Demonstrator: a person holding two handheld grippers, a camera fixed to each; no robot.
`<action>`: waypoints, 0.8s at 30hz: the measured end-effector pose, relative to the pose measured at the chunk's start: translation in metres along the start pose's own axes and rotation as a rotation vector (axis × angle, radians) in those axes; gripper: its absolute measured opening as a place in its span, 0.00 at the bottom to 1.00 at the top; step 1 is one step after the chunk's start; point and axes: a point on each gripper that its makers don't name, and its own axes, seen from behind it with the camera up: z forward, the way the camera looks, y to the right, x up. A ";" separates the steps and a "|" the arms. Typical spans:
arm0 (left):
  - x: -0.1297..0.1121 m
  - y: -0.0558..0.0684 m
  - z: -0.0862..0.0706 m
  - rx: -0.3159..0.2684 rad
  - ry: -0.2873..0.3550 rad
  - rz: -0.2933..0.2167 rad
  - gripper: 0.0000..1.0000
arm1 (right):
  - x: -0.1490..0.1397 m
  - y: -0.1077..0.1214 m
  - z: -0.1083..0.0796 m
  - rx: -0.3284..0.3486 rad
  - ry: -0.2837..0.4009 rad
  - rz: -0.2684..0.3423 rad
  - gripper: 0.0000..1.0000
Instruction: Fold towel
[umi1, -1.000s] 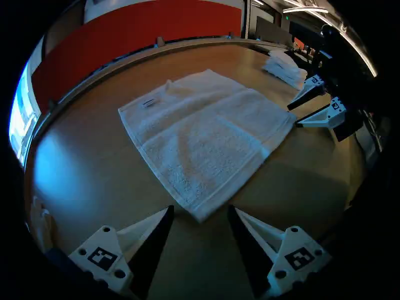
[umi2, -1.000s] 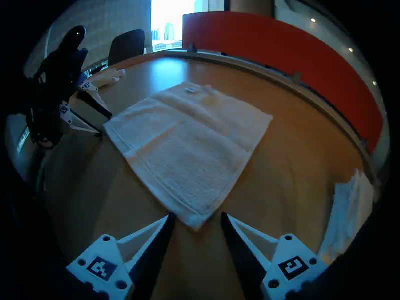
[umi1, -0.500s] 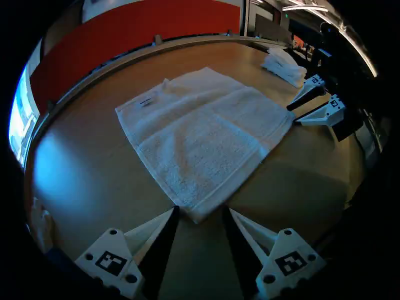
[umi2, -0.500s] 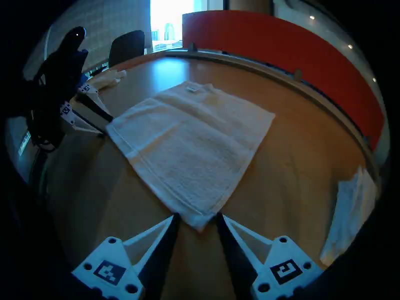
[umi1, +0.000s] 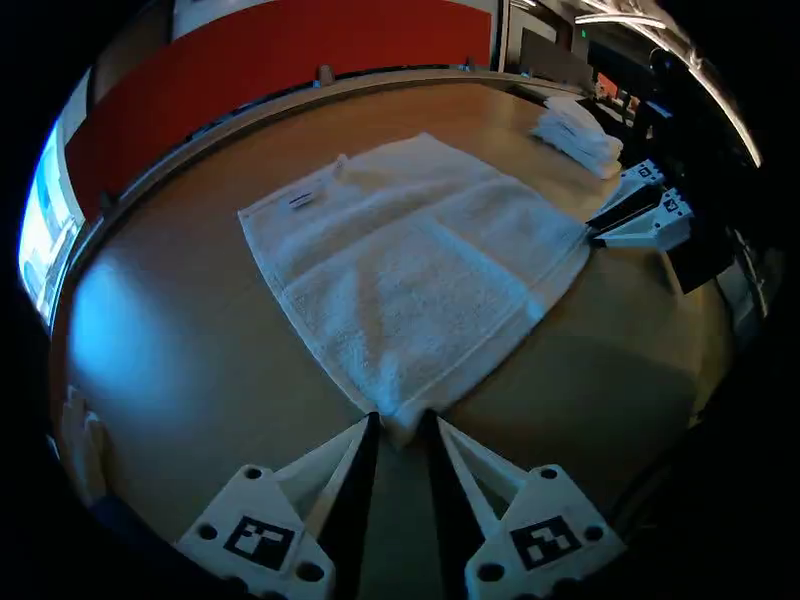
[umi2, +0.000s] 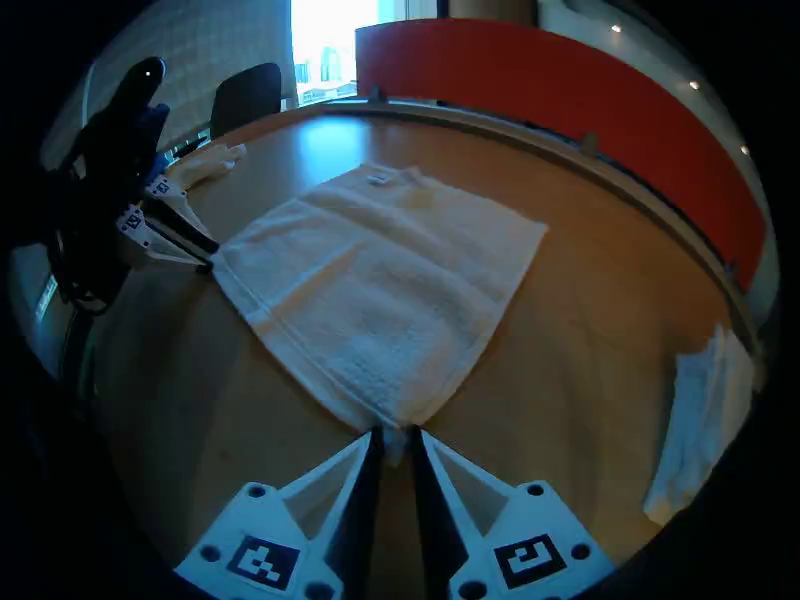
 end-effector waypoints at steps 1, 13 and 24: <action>0.000 -0.001 0.000 0.004 0.001 -0.003 0.24 | 0.000 -0.001 0.000 0.002 0.000 -0.001 0.20; 0.001 -0.004 -0.002 0.016 0.004 -0.066 0.14 | 0.005 -0.006 -0.001 0.012 0.013 -0.003 0.16; 0.011 0.000 -0.017 0.021 0.017 -0.090 0.13 | 0.022 -0.002 -0.018 -0.003 0.041 0.003 0.16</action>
